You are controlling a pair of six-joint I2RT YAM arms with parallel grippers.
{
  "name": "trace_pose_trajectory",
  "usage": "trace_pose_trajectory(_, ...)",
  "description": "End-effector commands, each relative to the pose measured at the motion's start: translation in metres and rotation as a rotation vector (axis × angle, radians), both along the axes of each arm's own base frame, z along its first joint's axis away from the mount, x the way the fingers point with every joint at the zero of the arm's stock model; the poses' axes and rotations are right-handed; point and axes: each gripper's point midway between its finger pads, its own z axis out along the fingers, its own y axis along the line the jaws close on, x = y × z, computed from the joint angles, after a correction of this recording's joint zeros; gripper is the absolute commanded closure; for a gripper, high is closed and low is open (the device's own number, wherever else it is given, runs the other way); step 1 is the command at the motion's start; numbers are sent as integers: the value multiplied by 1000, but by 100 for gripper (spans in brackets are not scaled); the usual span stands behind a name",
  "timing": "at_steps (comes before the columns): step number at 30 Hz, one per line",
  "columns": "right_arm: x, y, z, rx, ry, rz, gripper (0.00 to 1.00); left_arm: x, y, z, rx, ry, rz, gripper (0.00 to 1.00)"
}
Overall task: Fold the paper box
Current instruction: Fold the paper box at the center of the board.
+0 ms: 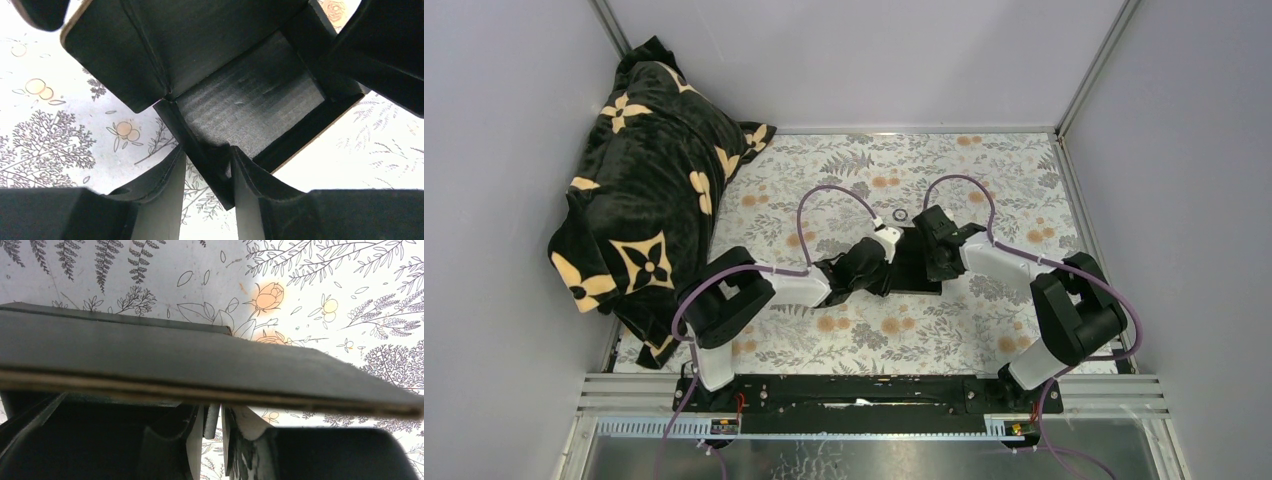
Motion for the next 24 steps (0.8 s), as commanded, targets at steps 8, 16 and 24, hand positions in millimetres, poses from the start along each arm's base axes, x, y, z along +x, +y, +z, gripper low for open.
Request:
trace_pose_trajectory(8, -17, 5, -8, -9, 46, 66, 84, -18, -15, 7, -160, 109, -61, 56)
trace_pose_trajectory(16, -18, 6, -8, -28, 47, 60, 84, -18, -26, 13, -220, 144, -56, 55)
trace_pose_trajectory(24, -17, 5, -8, -44, 41, 59, 84, -21, -31, 23, -272, 157, -67, 55)
